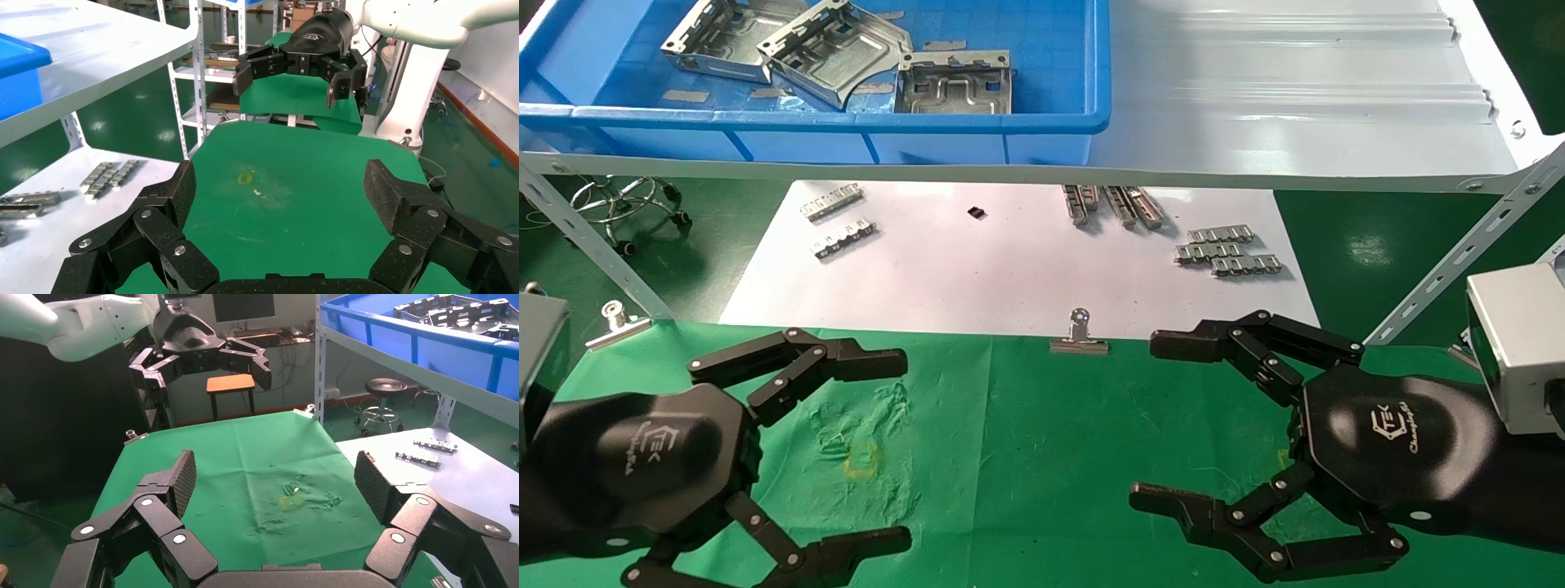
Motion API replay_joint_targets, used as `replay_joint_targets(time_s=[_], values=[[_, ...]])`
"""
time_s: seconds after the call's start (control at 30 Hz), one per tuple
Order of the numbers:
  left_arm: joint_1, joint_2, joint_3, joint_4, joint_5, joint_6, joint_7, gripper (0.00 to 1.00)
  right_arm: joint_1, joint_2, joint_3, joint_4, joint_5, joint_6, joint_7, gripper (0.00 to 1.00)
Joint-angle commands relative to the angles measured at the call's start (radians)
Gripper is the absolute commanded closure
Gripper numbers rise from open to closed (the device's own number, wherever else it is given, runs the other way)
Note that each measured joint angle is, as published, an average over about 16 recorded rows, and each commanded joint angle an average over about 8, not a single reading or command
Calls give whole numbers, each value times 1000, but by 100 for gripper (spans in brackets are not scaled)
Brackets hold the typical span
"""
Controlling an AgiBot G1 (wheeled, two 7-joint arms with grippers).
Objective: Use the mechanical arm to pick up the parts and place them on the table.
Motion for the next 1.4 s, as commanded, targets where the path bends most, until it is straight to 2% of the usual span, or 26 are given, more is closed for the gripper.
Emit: replay_joint_targets(time_s=[0.03, 0.37, 0.67, 0.83, 1.1, 1.4], values=[[-1, 1, -2, 3, 0, -7, 0, 0, 0, 0, 0, 0, 0, 0, 0, 100], [-94, 71, 1, 53, 43, -109, -1, 0, 0, 0, 0, 0, 0, 0, 0, 100], [-275, 162, 40, 192, 155, -214, -9, 0, 0, 0, 0, 0, 0, 0, 0, 100], [-413, 216, 88, 329, 256, -240, -1, 0, 0, 0, 0, 0, 0, 0, 0, 100], [-644, 311, 153, 637, 384, -250, 36, 0, 0, 0, 0, 0, 0, 0, 0, 100], [-837, 393, 203, 957, 492, -323, 113, 0, 0, 0, 0, 0, 0, 0, 0, 100]])
